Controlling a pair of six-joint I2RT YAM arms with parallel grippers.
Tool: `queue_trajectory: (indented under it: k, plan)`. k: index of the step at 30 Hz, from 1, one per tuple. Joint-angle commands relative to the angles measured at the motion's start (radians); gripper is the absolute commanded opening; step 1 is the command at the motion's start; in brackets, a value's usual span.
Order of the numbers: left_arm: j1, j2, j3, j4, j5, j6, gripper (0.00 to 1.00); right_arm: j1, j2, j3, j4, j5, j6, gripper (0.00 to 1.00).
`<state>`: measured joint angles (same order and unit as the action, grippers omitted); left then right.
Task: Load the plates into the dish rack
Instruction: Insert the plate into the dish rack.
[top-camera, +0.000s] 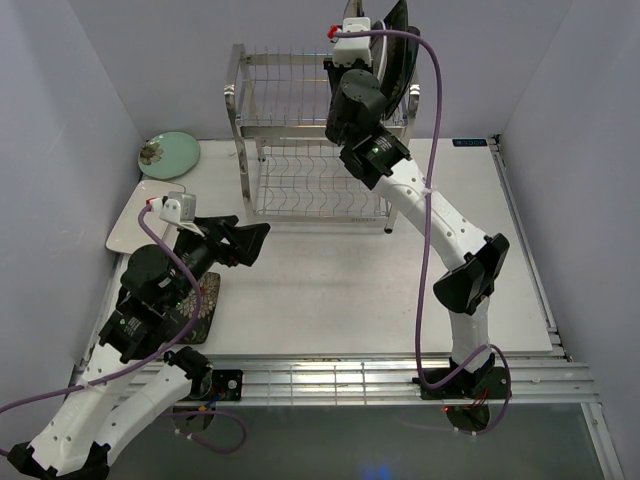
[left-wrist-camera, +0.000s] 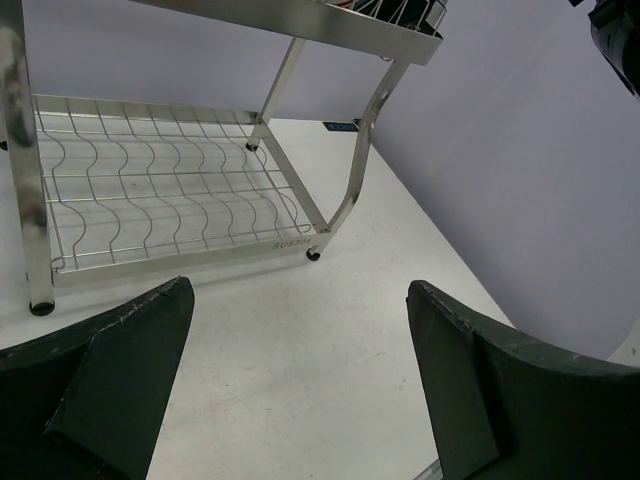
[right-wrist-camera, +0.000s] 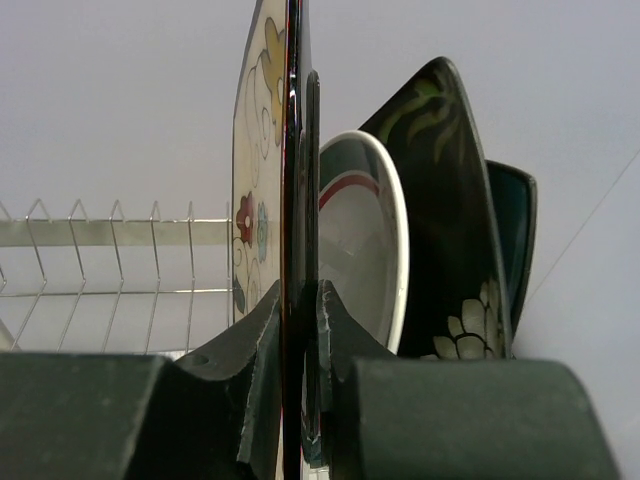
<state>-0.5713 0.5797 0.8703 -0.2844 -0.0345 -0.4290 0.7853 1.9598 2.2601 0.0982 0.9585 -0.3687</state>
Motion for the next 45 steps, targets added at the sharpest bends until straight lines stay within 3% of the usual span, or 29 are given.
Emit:
queue_trajectory:
  k: [1,19,26,30,37,40,45]
  plan:
    - [0.004,0.003,-0.01,-0.002,0.001,0.01,0.98,-0.003,-0.019,0.065,0.183,-0.024,0.043,0.08]
    - [0.004,-0.004,-0.016,-0.001,-0.001,0.013,0.98,-0.001,-0.044,0.007,0.135,0.051,0.082,0.08]
    - [0.004,-0.007,-0.017,-0.001,-0.001,0.013,0.98,-0.001,-0.065,-0.014,0.138,0.054,0.08,0.33]
    - [0.004,-0.009,-0.016,-0.001,-0.001,0.015,0.98,-0.001,-0.075,-0.011,0.127,0.051,0.083,0.42]
    - [0.004,-0.018,-0.021,0.002,-0.001,0.013,0.98,-0.001,-0.096,-0.014,0.112,0.04,0.091,0.44]
    - [0.004,-0.015,-0.021,0.002,-0.001,0.015,0.98,-0.001,-0.11,-0.017,0.103,0.029,0.094,0.52]
    - [0.004,-0.018,-0.024,0.002,-0.002,0.016,0.98,0.002,-0.197,-0.092,0.1,-0.001,0.132,0.54]
